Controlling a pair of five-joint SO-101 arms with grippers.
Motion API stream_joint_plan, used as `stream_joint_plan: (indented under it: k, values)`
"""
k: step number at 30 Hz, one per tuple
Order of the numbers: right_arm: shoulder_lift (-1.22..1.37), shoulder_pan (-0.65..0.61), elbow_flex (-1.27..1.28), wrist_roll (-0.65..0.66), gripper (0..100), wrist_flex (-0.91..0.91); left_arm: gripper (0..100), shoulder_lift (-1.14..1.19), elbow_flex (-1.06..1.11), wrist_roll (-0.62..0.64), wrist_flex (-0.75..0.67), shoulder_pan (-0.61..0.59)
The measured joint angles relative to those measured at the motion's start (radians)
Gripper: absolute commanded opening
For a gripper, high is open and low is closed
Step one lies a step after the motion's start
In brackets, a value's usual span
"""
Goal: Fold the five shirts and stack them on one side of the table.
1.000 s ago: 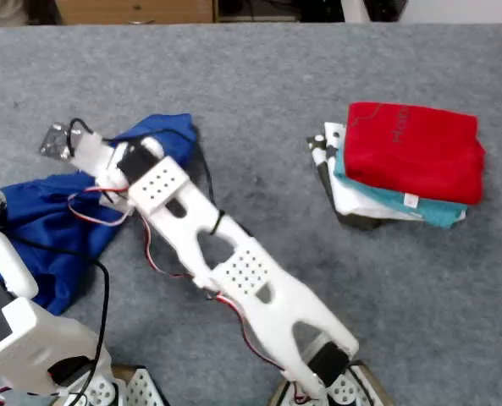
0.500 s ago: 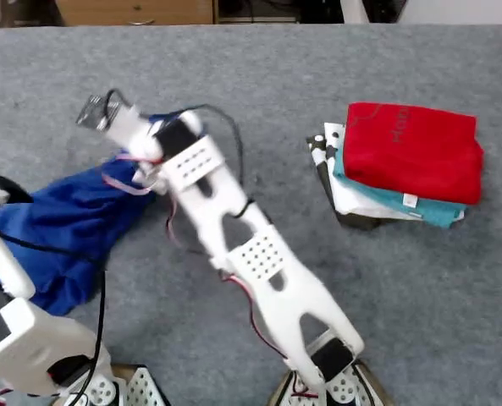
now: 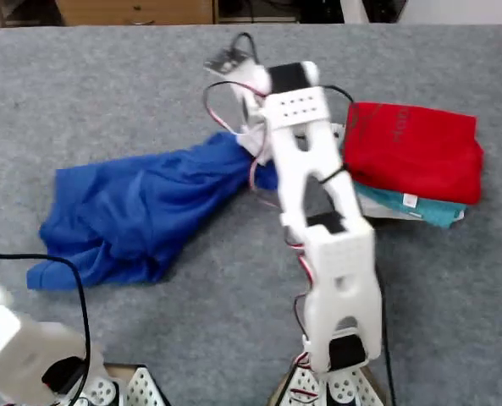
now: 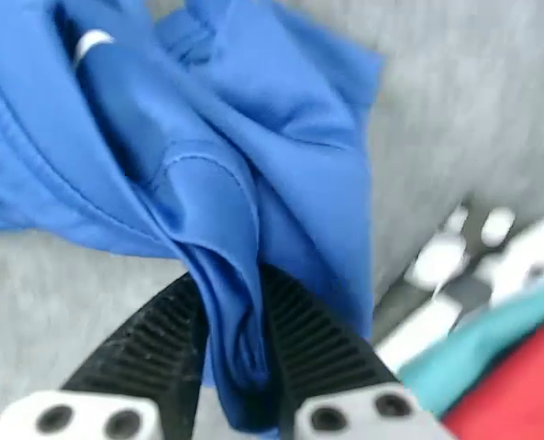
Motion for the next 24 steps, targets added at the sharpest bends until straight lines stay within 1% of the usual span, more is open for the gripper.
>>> stream_joint_plan:
  k: [3, 5, 6, 8, 11, 13, 14, 15, 17, 19, 22, 24]
  values:
    - [-0.137, 0.020, 0.249, 0.015, 0.3, 0.000, 23, 0.000, 0.000, -0.037, 0.000, -0.044]
    - [-0.227, 0.017, 0.400, 0.072, 1.0, 0.000, 23, 0.000, 0.000, -0.071, 0.000, -0.075]
    - [-0.273, 0.015, 0.476, 0.103, 3.1, 0.000, 23, 0.000, 0.000, -0.084, 0.000, -0.091]
    - [-0.373, 0.009, 0.609, 0.158, 11.5, 0.000, 23, 0.000, 0.000, -0.112, 0.000, -0.123]
    - [-0.511, -0.005, 0.733, 0.222, 31.4, -0.002, 23, 0.000, 0.000, -0.137, 0.000, -0.175]
    - [-0.594, -0.002, 0.770, 0.239, 43.2, -0.002, 23, 0.000, 0.000, -0.143, 0.000, -0.209]
    - [-0.635, -0.002, 0.779, 0.247, 47.2, -0.002, 23, 0.000, 0.000, -0.144, 0.000, -0.226]
    - [-0.675, -0.005, 0.781, 0.262, 49.0, -0.002, 24, 0.000, 0.000, -0.144, 0.000, -0.241]
    - [-0.764, -0.008, 0.781, 0.313, 47.7, -0.002, 24, 0.000, 0.000, -0.144, 0.000, -0.267]
    - [-0.853, -0.015, 0.781, 0.362, 43.5, -0.002, 24, 0.000, 0.000, -0.144, 0.000, -0.285]
    - [-0.936, -0.074, 0.726, 0.381, 33.8, -0.009, 23, 0.000, 0.000, -0.144, 0.000, -0.292]
    - [-0.934, -0.124, 0.667, 0.354, 25.3, -0.057, 23, 0.000, 0.000, -0.144, 0.000, -0.290]
